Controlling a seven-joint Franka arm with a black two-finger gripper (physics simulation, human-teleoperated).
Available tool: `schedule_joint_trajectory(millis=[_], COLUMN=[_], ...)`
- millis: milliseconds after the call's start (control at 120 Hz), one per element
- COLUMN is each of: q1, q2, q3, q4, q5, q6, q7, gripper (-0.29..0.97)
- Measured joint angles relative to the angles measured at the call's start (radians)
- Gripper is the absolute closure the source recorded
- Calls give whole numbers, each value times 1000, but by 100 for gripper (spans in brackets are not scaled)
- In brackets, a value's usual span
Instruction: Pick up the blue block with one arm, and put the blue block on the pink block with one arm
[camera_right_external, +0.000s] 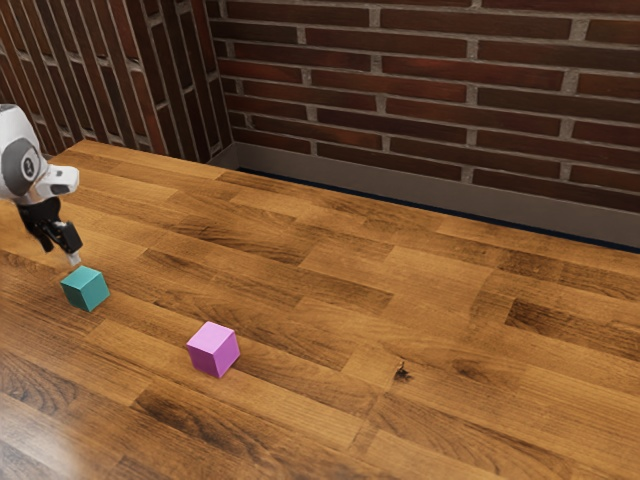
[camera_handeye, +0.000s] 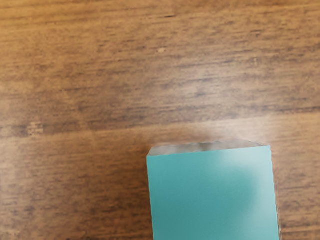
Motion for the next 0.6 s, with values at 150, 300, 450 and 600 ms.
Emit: schedule_joint_trajectory(millis=[150,300,450,600], q1=[-2,-4,-6,-8], q2=[-8,-9,0,31], q3=[-20,-28,-37,-37], q4=[3,4,5,7], q5=[-1,2,2,3], q6=[25,35,43,51], q7=[11,18,21,20], gripper=[0,0,0,0])
